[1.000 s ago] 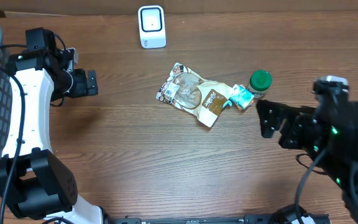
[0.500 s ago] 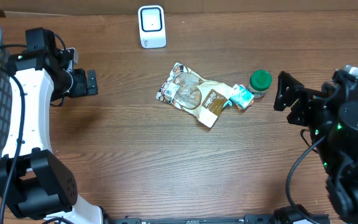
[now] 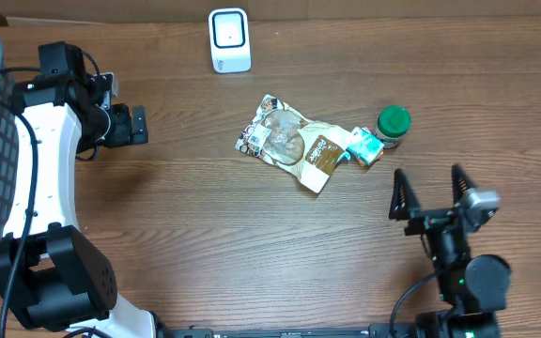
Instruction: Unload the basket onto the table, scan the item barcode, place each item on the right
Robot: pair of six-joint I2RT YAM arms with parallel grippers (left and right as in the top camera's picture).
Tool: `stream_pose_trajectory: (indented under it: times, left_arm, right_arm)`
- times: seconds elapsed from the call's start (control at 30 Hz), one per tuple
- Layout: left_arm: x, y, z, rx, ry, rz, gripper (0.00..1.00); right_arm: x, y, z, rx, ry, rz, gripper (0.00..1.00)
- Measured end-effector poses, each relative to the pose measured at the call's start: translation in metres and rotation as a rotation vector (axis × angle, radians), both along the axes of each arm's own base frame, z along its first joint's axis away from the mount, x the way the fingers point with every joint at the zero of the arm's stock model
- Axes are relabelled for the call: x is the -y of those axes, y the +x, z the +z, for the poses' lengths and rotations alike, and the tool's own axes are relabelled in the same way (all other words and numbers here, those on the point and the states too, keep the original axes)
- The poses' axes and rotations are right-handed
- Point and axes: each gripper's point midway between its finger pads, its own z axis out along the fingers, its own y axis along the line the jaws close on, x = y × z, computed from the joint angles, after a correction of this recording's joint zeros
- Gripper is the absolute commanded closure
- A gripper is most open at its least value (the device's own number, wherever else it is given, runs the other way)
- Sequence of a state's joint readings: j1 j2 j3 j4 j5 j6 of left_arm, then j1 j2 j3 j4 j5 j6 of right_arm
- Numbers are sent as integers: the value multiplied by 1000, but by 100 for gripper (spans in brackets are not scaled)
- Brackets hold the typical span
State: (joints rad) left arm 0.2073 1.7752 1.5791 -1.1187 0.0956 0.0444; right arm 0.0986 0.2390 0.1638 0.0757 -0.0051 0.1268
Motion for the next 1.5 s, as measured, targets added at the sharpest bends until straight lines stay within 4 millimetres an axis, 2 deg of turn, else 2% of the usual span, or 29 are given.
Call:
stream_pose_trajectory:
  times: [0.07,0.2,0.37,1.33,1.43,1.5]
  left_arm:
    - [0,0,0,0,0,0,0]
    - [0,0,0,0,0,0,0]
    - [0,0,0,0,0,0,0]
    - [0,0,1,3,0,0,0]
    - [2,-3,15,41,8,-5,1]
    - [5,-8,41,107,36,-16,0]
  right_arm:
    - [0,-3,-22,-4,-2,0,0]
    - [0,-7,-45,-29,-5,3,0]
    - [0,-11,-59,-80,0,7,0]
    - [-2,-12,-60,-93,43,19,0]
    - [-2,-12,-60,-92,44,19,0]
    - [-2,-12,-60,-92,43,20,0]
